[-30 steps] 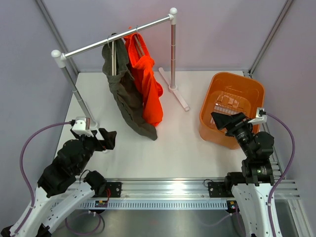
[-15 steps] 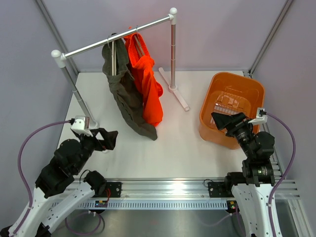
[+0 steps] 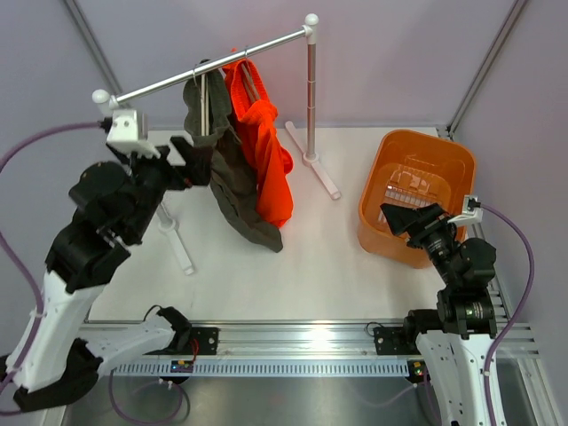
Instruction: Remove the shorts from the hanger
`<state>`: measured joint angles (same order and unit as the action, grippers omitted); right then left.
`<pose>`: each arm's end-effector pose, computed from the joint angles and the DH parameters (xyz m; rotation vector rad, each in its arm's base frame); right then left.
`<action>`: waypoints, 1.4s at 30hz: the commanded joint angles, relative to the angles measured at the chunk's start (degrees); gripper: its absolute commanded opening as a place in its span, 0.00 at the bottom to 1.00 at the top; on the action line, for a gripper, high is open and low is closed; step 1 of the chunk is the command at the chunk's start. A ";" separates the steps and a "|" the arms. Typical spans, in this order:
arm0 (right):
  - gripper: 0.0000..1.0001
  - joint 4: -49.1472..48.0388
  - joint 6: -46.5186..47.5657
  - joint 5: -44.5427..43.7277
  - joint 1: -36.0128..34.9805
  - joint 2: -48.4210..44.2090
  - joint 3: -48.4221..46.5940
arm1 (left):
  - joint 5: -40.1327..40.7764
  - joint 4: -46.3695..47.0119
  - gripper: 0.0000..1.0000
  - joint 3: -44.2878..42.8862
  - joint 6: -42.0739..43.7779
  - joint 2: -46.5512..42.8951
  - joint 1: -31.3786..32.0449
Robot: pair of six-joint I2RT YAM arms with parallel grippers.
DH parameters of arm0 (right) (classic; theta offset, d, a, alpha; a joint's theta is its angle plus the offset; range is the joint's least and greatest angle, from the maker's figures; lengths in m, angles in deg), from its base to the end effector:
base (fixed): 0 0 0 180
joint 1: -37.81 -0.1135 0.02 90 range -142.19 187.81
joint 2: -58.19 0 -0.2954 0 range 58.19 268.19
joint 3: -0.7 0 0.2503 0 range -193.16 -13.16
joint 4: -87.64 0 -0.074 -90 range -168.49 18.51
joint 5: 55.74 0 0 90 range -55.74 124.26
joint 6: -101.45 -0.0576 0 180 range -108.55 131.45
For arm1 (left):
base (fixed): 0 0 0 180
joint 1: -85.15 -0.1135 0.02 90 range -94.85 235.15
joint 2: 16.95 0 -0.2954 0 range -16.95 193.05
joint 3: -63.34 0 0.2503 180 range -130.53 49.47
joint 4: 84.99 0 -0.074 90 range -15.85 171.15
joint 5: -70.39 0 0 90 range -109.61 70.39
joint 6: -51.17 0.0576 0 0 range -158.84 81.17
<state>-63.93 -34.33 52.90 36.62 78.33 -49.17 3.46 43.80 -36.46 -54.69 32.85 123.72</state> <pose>0.0882 0.0202 0.3423 0.3580 1.5801 0.8918 0.1057 -0.0554 0.5282 0.0015 1.6060 -0.4194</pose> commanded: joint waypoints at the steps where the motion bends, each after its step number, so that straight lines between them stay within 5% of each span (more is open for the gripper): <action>1: 0.99 0.20 0.87 0.35 0.31 0.78 -2.05 | 9.95 0.26 0.99 -11.31 5.91 9.76 0.19; 5: 1.00 -0.07 0.87 0.53 0.40 1.30 -1.87 | 14.63 -2.20 0.99 -22.94 9.35 20.67 -0.33; 10: 1.00 -0.59 0.95 0.79 0.31 2.01 -1.52 | 7.63 -11.33 0.89 -36.84 6.72 31.92 -8.06; 26: 0.99 -1.91 0.96 1.14 0.31 3.15 -0.03 | -2.41 -10.64 0.78 -36.85 4.26 38.79 -18.34; 42: 0.99 -2.53 1.04 1.23 0.31 3.76 0.94 | -6.55 -9.77 0.66 -40.10 4.87 44.94 -19.23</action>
<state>-63.95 -33.54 53.31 36.64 81.54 -48.41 -1.72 31.63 -73.83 -50.01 76.78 104.66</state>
